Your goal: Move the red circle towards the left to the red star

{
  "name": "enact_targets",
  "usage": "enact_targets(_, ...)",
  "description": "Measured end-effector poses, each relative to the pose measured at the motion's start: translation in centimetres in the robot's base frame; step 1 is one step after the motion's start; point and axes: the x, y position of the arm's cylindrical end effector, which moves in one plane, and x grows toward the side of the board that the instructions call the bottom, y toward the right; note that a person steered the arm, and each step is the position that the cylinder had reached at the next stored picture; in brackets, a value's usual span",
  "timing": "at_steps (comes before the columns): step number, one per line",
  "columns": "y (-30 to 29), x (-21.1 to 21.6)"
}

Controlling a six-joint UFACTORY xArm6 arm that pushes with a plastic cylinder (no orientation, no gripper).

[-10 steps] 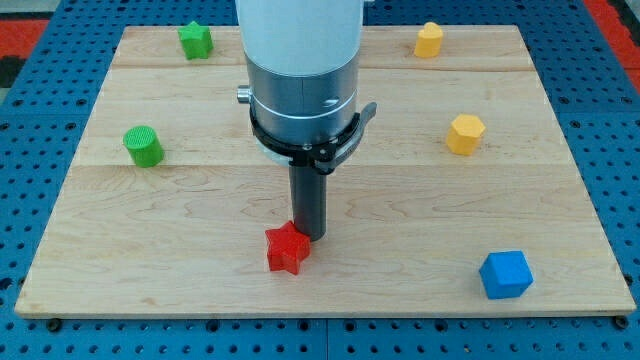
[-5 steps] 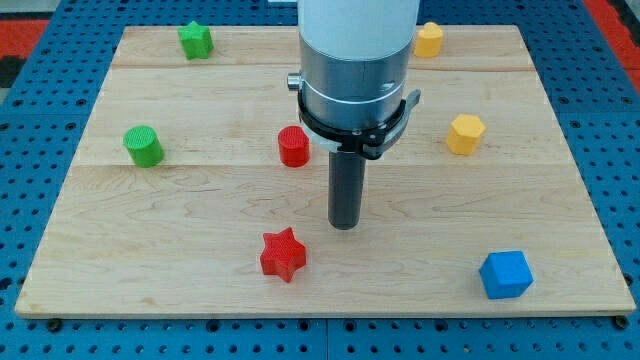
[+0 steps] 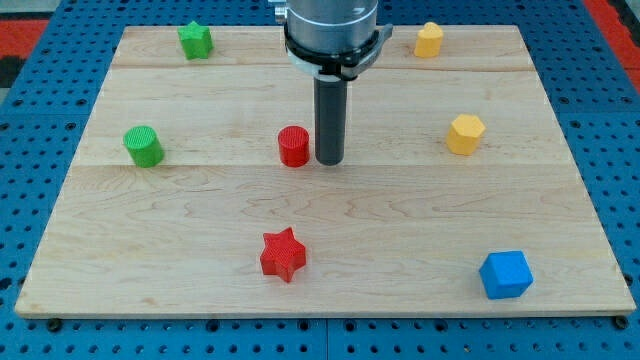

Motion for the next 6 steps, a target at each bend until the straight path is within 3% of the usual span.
enact_targets(4, -1.3, -5.7)
enact_targets(5, -1.0, -4.9)
enact_targets(6, -4.9, -3.4)
